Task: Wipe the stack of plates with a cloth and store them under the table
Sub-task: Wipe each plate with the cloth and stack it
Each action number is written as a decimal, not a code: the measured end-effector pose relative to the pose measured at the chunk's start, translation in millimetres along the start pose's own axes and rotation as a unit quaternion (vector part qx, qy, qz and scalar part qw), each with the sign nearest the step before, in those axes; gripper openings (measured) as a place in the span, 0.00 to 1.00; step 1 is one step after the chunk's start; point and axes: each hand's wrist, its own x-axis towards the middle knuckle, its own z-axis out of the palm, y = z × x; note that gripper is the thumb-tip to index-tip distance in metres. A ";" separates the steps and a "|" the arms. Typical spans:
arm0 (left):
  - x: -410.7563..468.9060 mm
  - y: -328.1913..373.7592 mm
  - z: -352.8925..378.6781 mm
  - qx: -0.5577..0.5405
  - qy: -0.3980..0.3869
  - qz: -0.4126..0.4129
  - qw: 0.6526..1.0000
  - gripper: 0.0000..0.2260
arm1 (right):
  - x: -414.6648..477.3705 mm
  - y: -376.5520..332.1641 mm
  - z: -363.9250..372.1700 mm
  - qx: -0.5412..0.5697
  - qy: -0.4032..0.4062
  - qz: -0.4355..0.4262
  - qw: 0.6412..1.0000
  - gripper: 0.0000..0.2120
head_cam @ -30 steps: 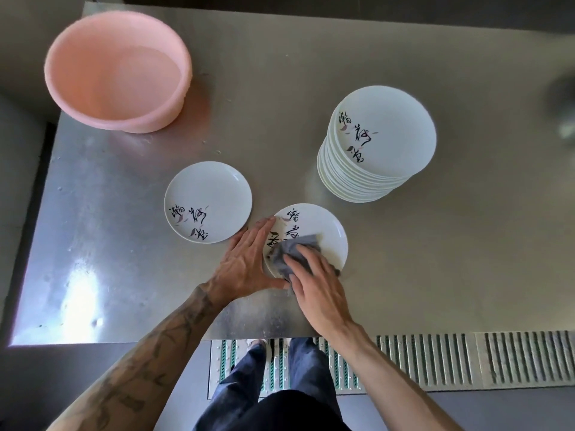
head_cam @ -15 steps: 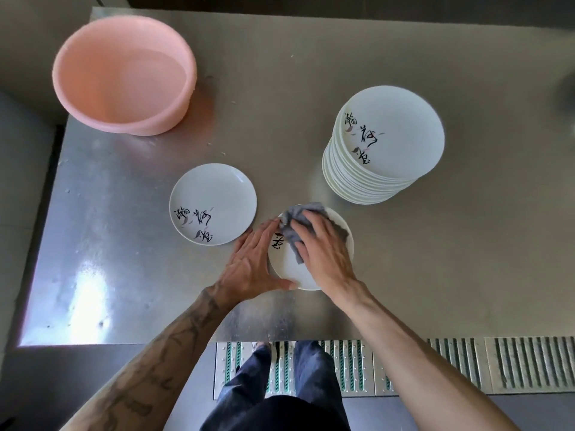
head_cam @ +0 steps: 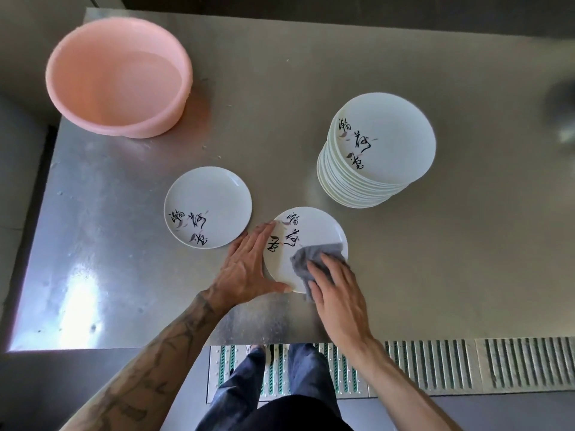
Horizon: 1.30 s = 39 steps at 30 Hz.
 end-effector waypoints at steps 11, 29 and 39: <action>-1.8 1.3 -1.5 0.034 -0.007 0.027 0.999 0.64 | 33.5 24.0 -13.3 0.054 0.037 0.073 0.995 0.17; -9.4 26.0 -25.9 0.060 0.173 0.177 0.967 0.24 | 36.2 18.4 -59.0 0.255 0.260 0.170 0.916 0.11; -10.1 31.4 -27.6 -0.247 0.140 -0.036 0.958 0.16 | 52.3 -12.0 -37.4 0.279 0.153 0.126 0.940 0.10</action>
